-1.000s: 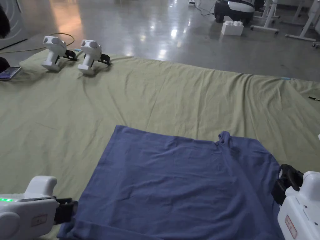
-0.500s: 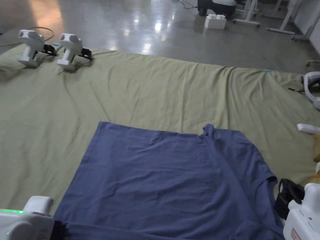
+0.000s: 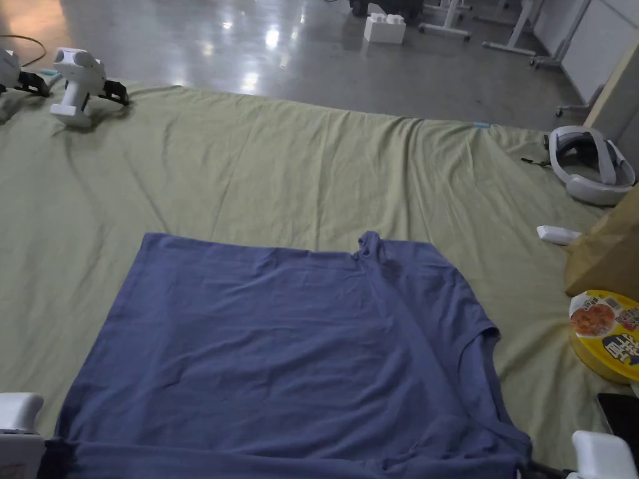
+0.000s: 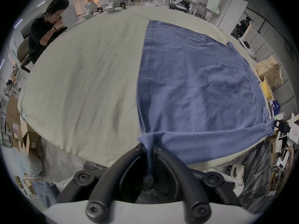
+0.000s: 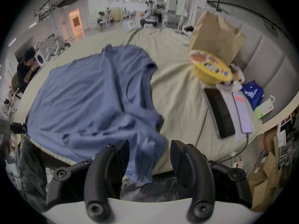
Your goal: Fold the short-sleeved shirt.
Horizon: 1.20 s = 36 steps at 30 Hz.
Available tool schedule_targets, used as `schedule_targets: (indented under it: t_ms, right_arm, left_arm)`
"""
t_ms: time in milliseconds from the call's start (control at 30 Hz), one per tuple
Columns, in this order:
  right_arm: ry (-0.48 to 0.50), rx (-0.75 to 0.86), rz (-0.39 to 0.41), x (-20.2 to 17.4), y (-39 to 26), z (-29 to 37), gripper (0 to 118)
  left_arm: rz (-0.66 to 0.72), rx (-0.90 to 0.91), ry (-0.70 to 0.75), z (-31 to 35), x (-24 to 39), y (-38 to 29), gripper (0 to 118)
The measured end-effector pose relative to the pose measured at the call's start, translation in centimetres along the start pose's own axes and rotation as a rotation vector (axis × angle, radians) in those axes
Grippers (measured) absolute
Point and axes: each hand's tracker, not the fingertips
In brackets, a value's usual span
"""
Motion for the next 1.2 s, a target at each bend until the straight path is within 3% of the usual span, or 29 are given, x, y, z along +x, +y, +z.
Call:
schedule_targets:
  t_ms: [167,233,300,400,800,1200]
  right_arm:
    - [0.021,-0.135,0.028,-1.0,-1.0,-3.7,58]
    - [0.043,-0.096,0.016,-1.1,-1.3,-3.7,40]
    - [0.059,-0.086,0.017,-1.3,-1.4,-3.4,15]
    - [0.037,-0.083,0.080,-2.0,-1.3,-3.1,10]
    - [0.039,0.115,0.044,-1.8,3.5,1.6,9]
    - [0.037,0.227,0.031,-3.0,14.8,-2.2,9]
  left_arm:
    - [-0.019,0.004,0.016,-0.1,0.3,0.0,10]
    - [-0.024,0.009,0.019,0.0,0.3,-0.1,10]
    - [-0.018,0.013,0.018,0.0,0.3,-0.2,10]
    - [-0.021,0.024,0.018,0.0,0.2,-0.3,10]
    - [-0.004,0.261,-0.045,4.0,-0.1,3.9,10]
    - [-0.014,0.366,-0.012,1.4,0.5,14.2,10]
